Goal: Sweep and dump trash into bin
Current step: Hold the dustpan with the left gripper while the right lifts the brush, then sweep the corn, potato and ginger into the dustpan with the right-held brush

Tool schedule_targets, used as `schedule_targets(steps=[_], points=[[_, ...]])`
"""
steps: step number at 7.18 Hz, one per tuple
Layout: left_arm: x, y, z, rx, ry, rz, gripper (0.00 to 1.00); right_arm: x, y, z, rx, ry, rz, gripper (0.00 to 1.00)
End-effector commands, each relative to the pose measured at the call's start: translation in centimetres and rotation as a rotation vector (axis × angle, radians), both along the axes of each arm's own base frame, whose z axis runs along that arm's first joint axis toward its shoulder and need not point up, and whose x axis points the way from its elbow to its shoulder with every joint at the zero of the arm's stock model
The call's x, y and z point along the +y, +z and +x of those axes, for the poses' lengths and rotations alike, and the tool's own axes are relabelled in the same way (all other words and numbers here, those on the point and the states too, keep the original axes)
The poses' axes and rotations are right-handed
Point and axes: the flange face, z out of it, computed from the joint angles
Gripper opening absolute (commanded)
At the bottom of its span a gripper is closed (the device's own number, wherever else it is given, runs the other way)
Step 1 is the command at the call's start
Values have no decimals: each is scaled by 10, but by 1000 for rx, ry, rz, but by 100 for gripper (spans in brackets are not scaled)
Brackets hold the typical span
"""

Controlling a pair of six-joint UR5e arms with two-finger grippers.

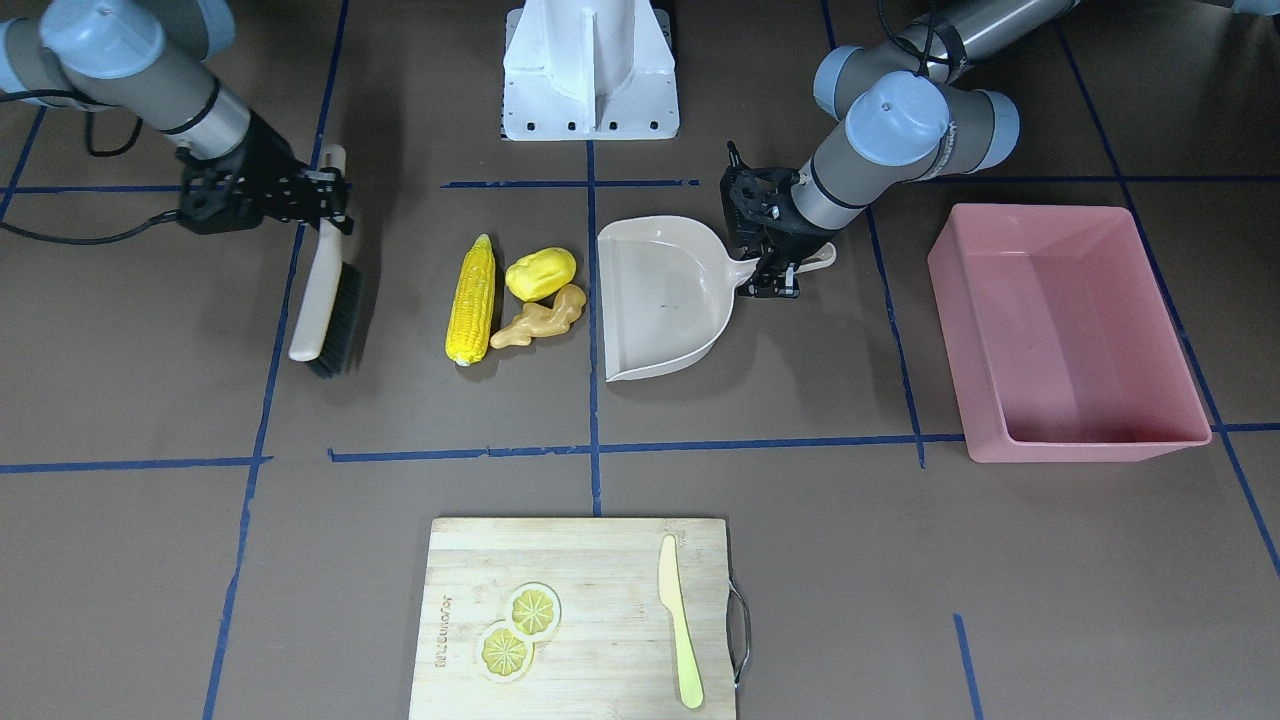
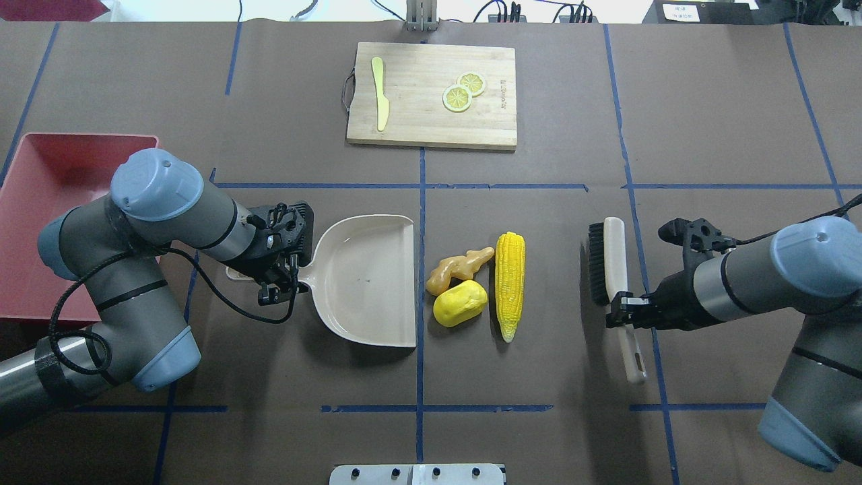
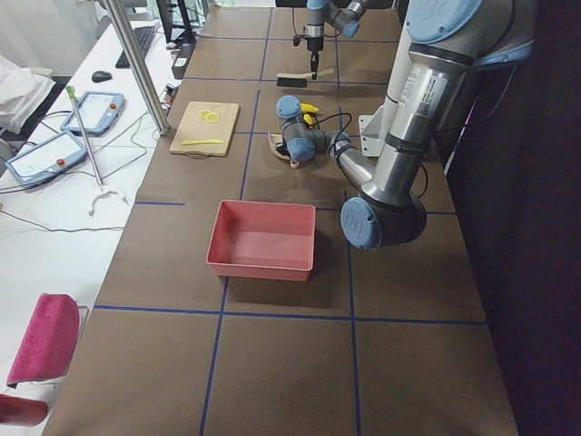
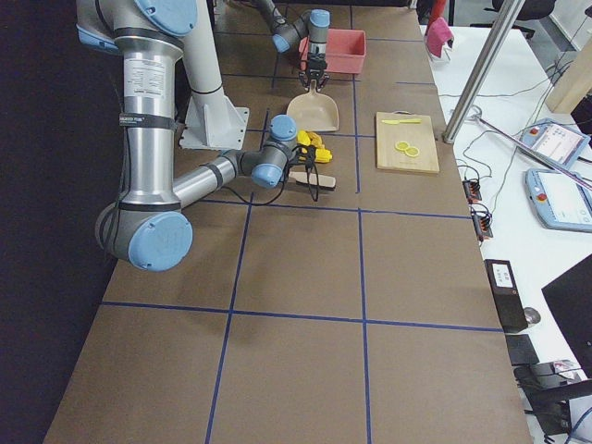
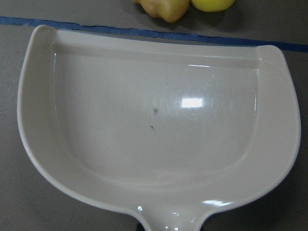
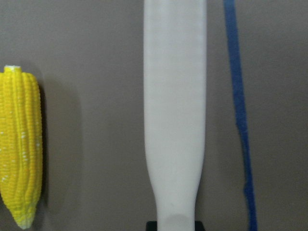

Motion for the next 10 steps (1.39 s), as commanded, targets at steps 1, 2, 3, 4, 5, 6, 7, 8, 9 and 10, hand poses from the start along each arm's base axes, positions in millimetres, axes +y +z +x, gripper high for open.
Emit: schedule_targets(steps=[1, 2, 3, 4, 5, 6, 7, 8, 9, 10], points=[[0, 0, 0, 0, -4, -8, 0, 26, -17, -38, -7, -12, -9, 0], [3, 0, 2, 0, -1, -10, 0, 26, -27, -49, 0, -20, -11, 0], [3, 0, 3, -1, 0, -10, 0, 25, -45, -67, 20, -22, -12, 0], [2, -3, 4, 2, -1, -9, 0, 26, -61, -83, 39, -24, -8, 0], [2, -3, 4, 2, -1, -9, 0, 31, -68, -92, 40, -33, -6, 0], [2, -3, 4, 2, -2, -11, 0, 34, -72, -98, 36, -37, 0, 0], [2, -3, 4, 2, -2, -11, 0, 37, -77, -105, 32, -42, 6, 0], [2, -2, 4, 1, -2, -11, 0, 35, -88, -112, 31, -42, 8, 0], [2, -3, 4, 2, -2, -11, 0, 37, -100, -122, 37, -37, 18, 0], [2, -1, 4, -2, -2, -13, 0, 40, -109, -132, 40, -42, 19, 0]])
